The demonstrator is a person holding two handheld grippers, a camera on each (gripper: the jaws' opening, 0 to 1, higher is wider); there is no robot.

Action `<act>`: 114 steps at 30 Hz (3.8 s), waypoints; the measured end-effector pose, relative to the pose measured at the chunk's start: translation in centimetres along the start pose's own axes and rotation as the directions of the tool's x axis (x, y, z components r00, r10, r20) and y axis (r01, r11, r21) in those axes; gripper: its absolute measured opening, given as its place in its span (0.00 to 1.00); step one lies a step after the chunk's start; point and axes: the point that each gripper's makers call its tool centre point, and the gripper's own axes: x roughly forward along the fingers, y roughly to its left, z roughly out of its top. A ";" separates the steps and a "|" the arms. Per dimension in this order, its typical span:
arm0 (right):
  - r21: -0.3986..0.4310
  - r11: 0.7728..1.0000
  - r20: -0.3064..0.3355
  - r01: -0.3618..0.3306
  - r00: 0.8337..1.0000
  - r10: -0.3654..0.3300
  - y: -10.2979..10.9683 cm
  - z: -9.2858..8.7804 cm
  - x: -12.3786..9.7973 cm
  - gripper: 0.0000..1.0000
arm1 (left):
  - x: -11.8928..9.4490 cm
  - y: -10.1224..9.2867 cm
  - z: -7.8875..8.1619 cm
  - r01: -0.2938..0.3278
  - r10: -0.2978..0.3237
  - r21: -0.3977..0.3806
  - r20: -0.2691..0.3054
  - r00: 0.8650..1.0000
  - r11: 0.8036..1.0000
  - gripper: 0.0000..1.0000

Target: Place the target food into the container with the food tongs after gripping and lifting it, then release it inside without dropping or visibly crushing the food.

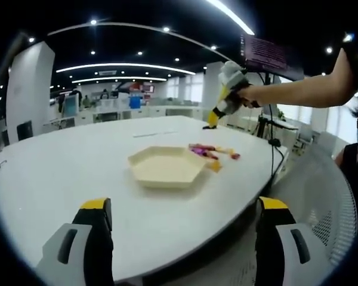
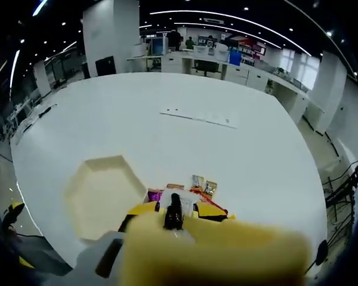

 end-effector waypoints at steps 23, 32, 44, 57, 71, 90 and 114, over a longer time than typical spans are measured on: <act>-0.105 0.986 0.018 -0.127 0.991 0.130 8.9 2.9 1.4 0.21 | 0.0 -0.1 -0.3 0.004 -0.004 -0.005 -0.019 1.000 1.000 0.95; -0.136 0.976 0.017 -0.170 0.985 0.174 11.7 3.9 1.9 0.21 | 0.1 -0.2 -0.4 0.006 -0.006 -0.010 -0.026 1.000 1.000 0.94; -0.133 0.972 0.027 -0.194 0.980 0.199 11.8 3.9 1.9 0.27 | 0.0 -0.2 -0.5 0.008 -0.008 -0.017 -0.031 0.999 1.000 0.91; -0.090 0.984 -0.004 -0.155 0.988 0.155 7.3 0.7 1.1 0.28 | 0.1 -0.2 -0.5 0.005 -0.006 -0.017 -0.035 0.999 1.000 0.90; -0.035 0.989 -0.055 -0.141 0.989 0.139 5.2 -4.3 1.9 0.28 | 0.1 -0.3 -0.7 0.012 -0.013 -0.020 -0.049 0.999 1.000 0.89; -0.036 0.991 -0.084 -0.128 0.989 0.124 5.0 -8.3 3.5 0.30 | 0.0 -0.3 -0.6 0.009 -0.010 -0.023 -0.042 0.999 1.000 0.87; -0.052 0.992 -0.086 -0.118 0.990 0.114 4.8 -9.6 5.8 0.32 | 0.1 -0.2 -0.6 0.005 -0.006 -0.023 -0.045 0.999 1.000 0.86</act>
